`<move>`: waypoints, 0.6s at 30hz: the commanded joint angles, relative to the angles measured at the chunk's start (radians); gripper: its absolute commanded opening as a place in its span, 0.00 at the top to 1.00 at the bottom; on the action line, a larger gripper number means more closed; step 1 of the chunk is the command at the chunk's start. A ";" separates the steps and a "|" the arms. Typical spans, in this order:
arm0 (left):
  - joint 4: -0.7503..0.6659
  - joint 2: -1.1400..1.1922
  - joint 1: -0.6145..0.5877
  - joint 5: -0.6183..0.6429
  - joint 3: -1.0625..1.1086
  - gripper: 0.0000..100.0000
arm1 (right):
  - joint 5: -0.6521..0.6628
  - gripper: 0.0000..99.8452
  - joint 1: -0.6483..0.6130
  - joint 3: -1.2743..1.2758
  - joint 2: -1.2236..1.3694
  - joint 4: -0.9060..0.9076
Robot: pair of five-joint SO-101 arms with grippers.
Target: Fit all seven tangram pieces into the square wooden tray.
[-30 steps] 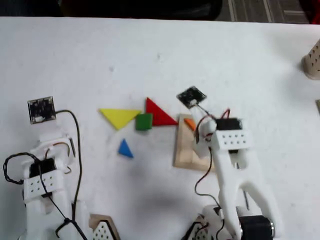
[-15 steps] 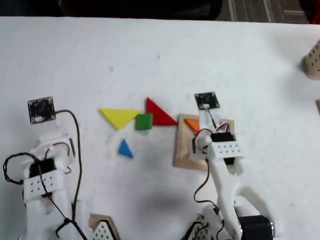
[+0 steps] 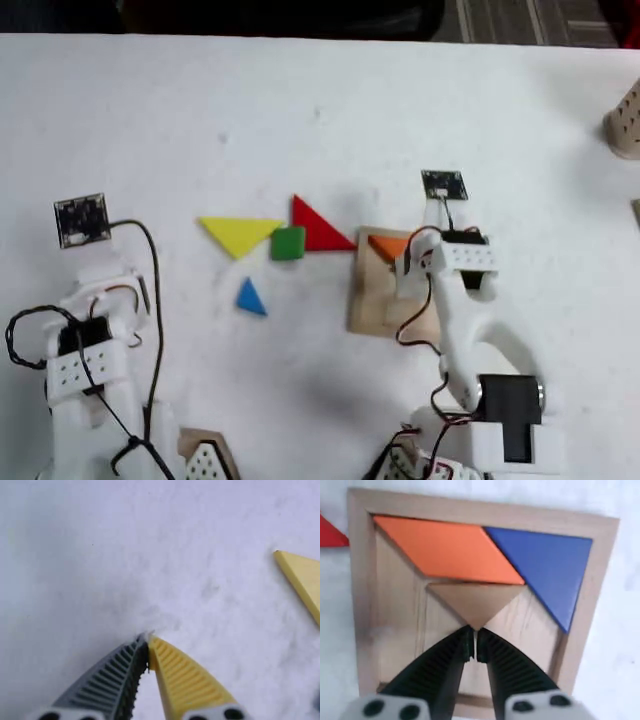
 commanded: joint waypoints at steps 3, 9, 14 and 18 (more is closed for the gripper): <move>-0.025 -0.021 -0.008 -0.009 -0.008 0.97 | -0.003 0.98 -0.007 -0.040 -0.142 0.104; -0.025 -0.021 -0.008 -0.009 -0.008 0.97 | -0.003 0.98 -0.005 -0.034 -0.321 0.240; -0.014 -0.021 -0.008 -0.009 -0.008 0.97 | -0.011 0.98 -0.071 0.043 -0.355 0.226; -0.003 -0.022 -0.007 -0.009 -0.009 0.97 | -0.012 0.98 -0.081 0.117 -0.269 0.035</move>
